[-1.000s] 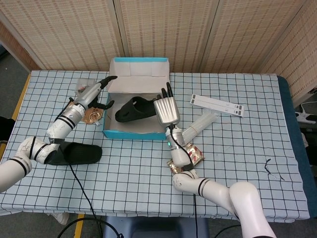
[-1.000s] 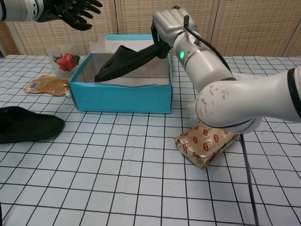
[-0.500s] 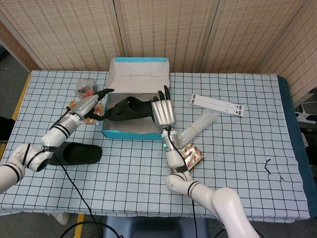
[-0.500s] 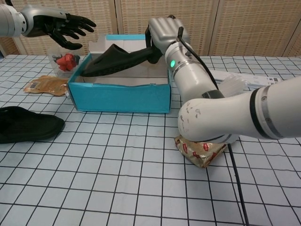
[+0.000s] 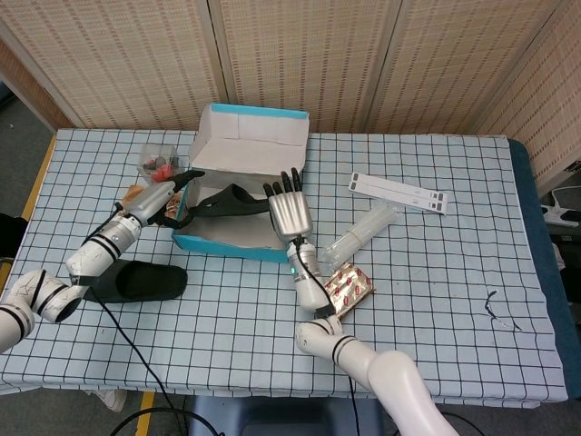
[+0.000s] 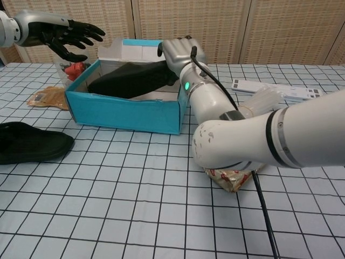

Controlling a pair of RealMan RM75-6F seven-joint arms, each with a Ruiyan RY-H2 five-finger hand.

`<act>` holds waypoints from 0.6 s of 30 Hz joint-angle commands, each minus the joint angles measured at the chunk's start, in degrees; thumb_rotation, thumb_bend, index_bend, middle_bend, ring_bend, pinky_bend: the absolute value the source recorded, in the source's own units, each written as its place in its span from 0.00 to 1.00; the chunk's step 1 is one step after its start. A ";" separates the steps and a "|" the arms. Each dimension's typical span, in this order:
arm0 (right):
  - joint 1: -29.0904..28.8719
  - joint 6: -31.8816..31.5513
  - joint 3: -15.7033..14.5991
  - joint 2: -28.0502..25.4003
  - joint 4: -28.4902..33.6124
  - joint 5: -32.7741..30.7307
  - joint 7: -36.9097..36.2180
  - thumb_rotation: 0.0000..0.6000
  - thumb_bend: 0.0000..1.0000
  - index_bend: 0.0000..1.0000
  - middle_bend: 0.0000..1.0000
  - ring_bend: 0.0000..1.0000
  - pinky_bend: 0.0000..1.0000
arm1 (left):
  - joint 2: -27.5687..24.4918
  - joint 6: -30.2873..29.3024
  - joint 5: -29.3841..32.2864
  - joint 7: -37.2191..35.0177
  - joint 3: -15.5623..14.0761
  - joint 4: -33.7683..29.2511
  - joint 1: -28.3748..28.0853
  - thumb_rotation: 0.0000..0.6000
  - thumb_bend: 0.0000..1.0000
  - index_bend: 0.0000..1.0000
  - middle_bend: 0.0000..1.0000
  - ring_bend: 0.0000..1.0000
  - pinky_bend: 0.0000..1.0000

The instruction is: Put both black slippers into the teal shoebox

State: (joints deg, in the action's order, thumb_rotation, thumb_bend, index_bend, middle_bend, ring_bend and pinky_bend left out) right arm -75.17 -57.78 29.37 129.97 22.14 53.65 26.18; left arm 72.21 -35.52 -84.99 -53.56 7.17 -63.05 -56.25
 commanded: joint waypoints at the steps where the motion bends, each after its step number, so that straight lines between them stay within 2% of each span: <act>1: -0.60 1.30 0.78 0.03 -1.12 -2.33 3.51 1.00 0.33 0.00 0.05 0.00 0.00 | -0.07 -0.23 -0.17 -0.16 -0.26 -0.05 0.08 1.00 0.46 0.00 0.00 0.00 0.02; 4: -0.79 1.78 1.56 0.03 -1.45 -3.82 5.73 1.00 0.27 0.00 0.00 0.00 0.00 | -0.28 -0.57 -0.30 -0.28 -0.60 -0.29 0.28 1.00 0.46 0.00 0.00 0.00 0.02; 12: -0.54 0.96 3.00 -0.78 -1.48 -4.03 4.93 1.00 0.22 0.00 0.00 0.00 0.00 | -2.71 -2.39 -0.51 0.07 -1.09 -3.11 1.31 1.00 0.46 0.00 0.00 0.00 0.02; 15: 2.23 0.56 1.55 -3.40 2.44 -2.52 5.38 1.00 0.20 0.00 0.00 0.00 0.00 | -3.75 -3.50 -0.83 0.42 -1.31 -4.64 1.84 1.00 0.45 0.00 0.00 0.00 0.02; 18: 6.93 0.17 -1.00 -8.40 10.99 -1.59 10.70 1.00 0.16 0.00 0.00 0.00 0.00 | -4.19 -3.64 -0.72 0.71 -1.46 -5.44 2.01 1.00 0.46 0.00 0.00 0.00 0.02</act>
State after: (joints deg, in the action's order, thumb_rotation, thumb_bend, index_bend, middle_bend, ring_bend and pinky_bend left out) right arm -72.32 -57.07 30.67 125.88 26.31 50.82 32.83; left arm 68.10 -39.11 -85.71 -52.92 5.77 -68.41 -54.30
